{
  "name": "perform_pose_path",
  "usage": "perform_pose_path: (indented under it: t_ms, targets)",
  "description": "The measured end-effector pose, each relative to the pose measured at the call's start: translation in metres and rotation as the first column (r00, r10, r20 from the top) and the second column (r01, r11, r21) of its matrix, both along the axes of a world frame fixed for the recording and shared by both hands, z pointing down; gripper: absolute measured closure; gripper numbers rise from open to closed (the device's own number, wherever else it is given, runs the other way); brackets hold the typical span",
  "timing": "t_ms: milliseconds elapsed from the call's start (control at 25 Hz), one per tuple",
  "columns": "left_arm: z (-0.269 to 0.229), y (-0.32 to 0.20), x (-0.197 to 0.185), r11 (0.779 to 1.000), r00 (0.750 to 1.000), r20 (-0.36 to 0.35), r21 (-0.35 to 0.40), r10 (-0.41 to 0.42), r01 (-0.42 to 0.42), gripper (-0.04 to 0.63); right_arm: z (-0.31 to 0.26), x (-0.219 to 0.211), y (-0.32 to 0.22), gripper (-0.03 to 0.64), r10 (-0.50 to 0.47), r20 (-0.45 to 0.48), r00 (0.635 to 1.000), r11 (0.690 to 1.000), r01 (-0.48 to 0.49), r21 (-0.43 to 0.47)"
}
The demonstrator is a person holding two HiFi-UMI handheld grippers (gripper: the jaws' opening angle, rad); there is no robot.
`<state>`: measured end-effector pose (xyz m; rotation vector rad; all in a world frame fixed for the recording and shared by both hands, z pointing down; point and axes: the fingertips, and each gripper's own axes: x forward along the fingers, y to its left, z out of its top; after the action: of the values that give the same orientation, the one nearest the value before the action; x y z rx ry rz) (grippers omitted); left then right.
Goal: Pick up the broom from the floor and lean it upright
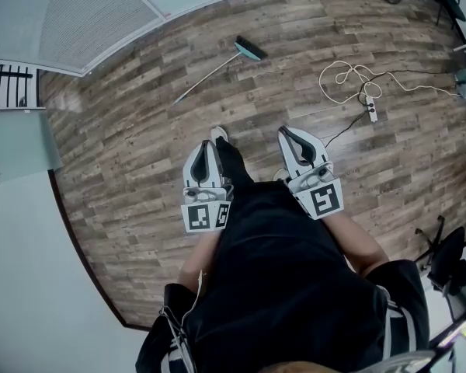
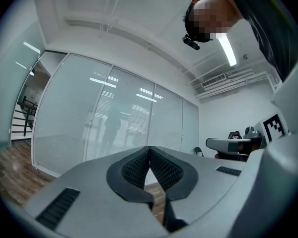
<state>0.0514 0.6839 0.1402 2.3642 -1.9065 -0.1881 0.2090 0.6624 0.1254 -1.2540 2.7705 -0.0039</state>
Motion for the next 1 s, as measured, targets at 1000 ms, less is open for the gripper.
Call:
perform_pose_path:
  t_ms: [1000]
  targets:
    - [0.052, -0.323, -0.215, 0.991, 0.99, -0.132, -0.117, 0.056, -0.072, 0.577, 0.035, -0.222, -0.322, 0.597, -0.077, -0.08, 0.994, 0.987, 0.065, -0.149]
